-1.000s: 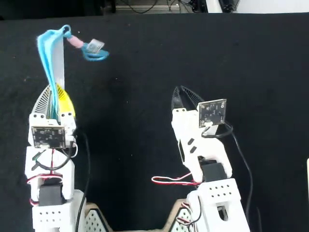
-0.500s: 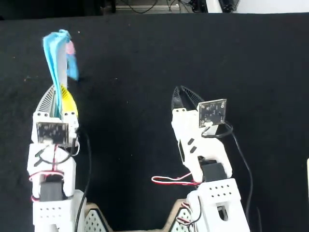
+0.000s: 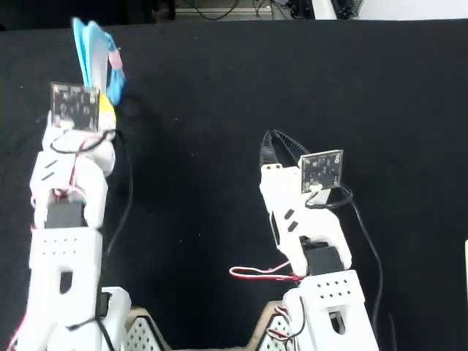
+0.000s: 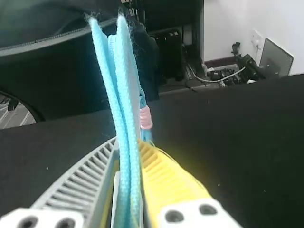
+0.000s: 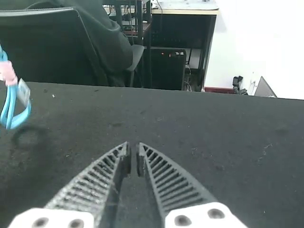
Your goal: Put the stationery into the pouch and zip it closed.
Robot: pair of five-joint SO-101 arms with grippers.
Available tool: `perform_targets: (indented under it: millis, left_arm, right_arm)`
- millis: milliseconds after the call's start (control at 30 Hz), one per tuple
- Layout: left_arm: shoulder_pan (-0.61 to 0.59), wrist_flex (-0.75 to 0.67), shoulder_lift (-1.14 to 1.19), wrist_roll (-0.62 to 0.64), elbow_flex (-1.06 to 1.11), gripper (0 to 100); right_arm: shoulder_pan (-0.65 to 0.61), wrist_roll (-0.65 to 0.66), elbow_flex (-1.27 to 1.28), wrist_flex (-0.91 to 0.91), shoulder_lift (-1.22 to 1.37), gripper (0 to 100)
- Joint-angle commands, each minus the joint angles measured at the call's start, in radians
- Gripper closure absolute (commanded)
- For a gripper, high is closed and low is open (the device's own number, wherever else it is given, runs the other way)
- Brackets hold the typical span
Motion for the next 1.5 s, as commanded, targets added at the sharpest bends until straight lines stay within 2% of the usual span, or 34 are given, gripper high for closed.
perform_targets:
  millis: [0,233,333,433,567,800,933,1233,1467]
  left_arm:
    - [0.022,-0.037,0.129,-0.011,-0.206,97]
    - [0.249,-0.038,0.333,-0.012,-0.229,97]
    - [0.275,-0.037,0.414,-0.012,-0.232,96]
    - [0.272,-0.029,0.488,-0.012,-0.226,88]
    - [0.286,0.107,0.519,-0.002,-0.263,76]
    - [0.341,0.345,0.468,0.066,-0.401,75]
    - [0.318,0.427,0.387,0.064,-0.443,75]
    - [0.084,0.442,0.203,0.064,-0.394,75]
    - [-0.031,0.442,-0.008,0.064,-0.071,75]
  right_arm:
    - [0.011,-0.006,-0.008,-0.029,-0.010,98.4]
    - [0.011,-0.006,-0.010,-0.029,-0.010,98.4]
    - [0.011,-0.006,-0.008,-0.029,-0.010,98.4]
    - [0.011,-0.006,-0.010,-0.029,-0.010,98.4]
    - [0.011,-0.006,-0.012,-0.029,-0.010,98.4]
    - [0.011,-0.006,-0.012,-0.029,-0.010,98.4]
    - [0.011,-0.006,-0.012,-0.029,-0.010,98.4]
    - [0.011,-0.006,-0.008,-0.029,-0.010,98.4]
    - [0.015,-0.006,-0.005,-0.029,-0.010,98.4]
